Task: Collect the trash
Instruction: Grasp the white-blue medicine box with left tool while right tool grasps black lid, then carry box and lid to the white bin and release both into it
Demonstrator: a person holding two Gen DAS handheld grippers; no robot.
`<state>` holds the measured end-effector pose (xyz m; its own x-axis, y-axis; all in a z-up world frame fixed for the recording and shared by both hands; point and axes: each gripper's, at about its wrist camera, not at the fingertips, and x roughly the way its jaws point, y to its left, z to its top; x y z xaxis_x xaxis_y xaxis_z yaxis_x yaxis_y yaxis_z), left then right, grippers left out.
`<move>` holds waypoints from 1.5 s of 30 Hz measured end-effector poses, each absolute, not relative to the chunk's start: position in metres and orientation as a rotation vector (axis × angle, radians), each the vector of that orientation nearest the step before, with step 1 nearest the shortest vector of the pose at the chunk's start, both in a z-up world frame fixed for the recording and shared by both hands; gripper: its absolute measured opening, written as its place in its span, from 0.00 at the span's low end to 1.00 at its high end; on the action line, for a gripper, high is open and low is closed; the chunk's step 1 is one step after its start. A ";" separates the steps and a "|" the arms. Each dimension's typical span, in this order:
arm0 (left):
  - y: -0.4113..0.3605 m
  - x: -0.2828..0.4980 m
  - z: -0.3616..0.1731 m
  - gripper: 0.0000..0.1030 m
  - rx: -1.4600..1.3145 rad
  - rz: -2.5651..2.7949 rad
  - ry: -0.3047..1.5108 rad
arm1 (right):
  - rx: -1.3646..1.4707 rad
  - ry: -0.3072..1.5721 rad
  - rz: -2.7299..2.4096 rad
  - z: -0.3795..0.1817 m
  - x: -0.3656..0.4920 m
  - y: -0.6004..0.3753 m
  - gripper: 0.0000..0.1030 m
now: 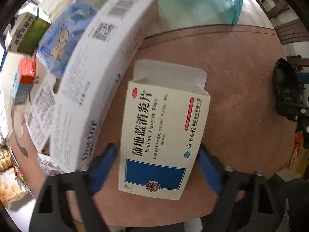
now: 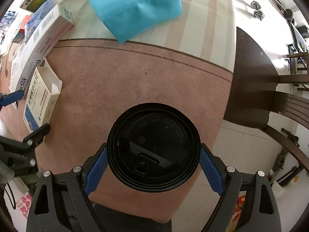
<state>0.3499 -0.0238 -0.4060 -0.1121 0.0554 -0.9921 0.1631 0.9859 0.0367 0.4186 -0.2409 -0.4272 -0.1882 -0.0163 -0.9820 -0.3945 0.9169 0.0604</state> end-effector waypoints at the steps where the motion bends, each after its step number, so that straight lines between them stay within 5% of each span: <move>1: -0.021 0.349 -0.404 0.72 0.135 -0.087 1.683 | -0.316 1.733 0.349 -0.436 0.423 -0.229 0.88; 5: 0.003 0.319 -0.402 0.72 0.007 0.010 1.699 | -0.305 1.729 0.359 -0.424 0.426 -0.238 0.88; 13: 0.080 0.244 -0.399 0.72 -0.705 0.441 1.678 | -0.337 1.726 0.433 -0.426 0.415 -0.217 0.88; 29: 0.029 0.231 -0.384 0.70 -0.500 0.439 1.656 | -0.377 1.691 0.384 -0.446 0.400 -0.198 0.91; 45: 0.034 0.104 -0.252 0.70 -0.589 0.571 1.330 | -0.333 1.612 0.552 -0.371 0.320 -0.172 0.88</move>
